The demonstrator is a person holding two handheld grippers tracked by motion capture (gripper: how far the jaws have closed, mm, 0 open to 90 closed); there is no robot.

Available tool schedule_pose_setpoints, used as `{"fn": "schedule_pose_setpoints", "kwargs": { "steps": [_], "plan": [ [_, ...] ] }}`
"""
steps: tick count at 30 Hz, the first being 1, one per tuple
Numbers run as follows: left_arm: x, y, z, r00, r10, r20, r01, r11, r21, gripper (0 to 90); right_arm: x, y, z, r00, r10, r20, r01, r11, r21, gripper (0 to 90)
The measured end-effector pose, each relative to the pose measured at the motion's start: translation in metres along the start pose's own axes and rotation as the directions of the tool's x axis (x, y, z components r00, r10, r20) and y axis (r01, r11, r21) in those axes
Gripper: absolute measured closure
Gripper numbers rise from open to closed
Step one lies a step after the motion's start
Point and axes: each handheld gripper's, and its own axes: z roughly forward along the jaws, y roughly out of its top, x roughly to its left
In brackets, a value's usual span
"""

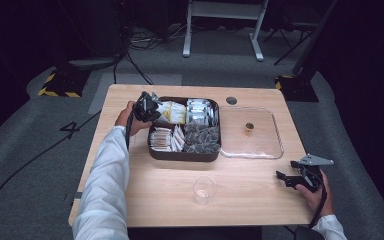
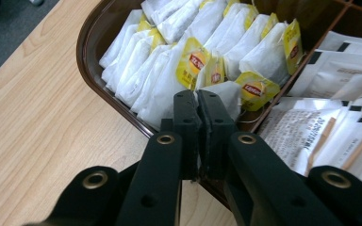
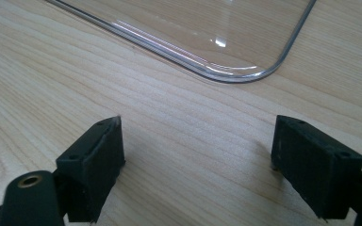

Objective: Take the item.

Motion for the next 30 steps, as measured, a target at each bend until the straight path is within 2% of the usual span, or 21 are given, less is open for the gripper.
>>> {"fn": "schedule_pose_setpoints", "kwargs": {
  "steps": [5, 9, 14, 16, 22, 26, 30],
  "plan": [
    [-0.001, 0.001, -0.004, 0.9998, 0.016, 0.007, -0.016, 0.9999, 0.000, 89.5, 0.000, 0.000, 0.000, 1.0000, 0.000, 0.000, 0.000, 1.000, 0.000, 18.0],
    [-0.001, 0.003, -0.010, 0.9997, 0.024, 0.004, -0.024, 0.9995, -0.023, 89.8, 0.000, 0.000, 0.000, 1.0000, 0.000, 0.000, 0.000, 1.000, 0.000, 17.9],
    [-0.002, 0.006, -0.020, 0.9999, 0.014, 0.000, -0.014, 0.9980, -0.062, 89.8, 0.000, 0.000, 0.000, 1.0000, 0.000, 0.000, 0.000, 1.000, 0.000, 18.0],
    [-0.002, 0.007, -0.028, 0.9997, 0.024, -0.002, -0.024, 0.9968, -0.076, 89.8, 0.000, 0.000, 0.000, 1.0000, -0.001, 0.000, 0.001, 1.000, 0.000, 17.9],
    [-0.001, 0.008, -0.046, 0.9999, 0.015, -0.002, -0.015, 0.9920, -0.126, 89.9, 0.000, 0.000, 0.000, 1.0000, 0.000, -0.001, 0.000, 1.000, 0.001, 17.9],
    [-0.002, 0.009, -0.053, 0.9998, 0.019, -0.005, -0.020, 0.9903, -0.138, 89.9, 0.000, 0.000, 0.000, 1.0000, 0.001, -0.002, -0.001, 1.000, 0.001, 17.9],
    [-0.006, 0.010, -0.065, 0.9997, 0.024, -0.010, -0.026, 0.9848, -0.172, 90.0, 0.000, 0.000, 0.000, 1.0000, 0.001, -0.002, -0.001, 1.000, 0.001, 17.9]
  ]
}}
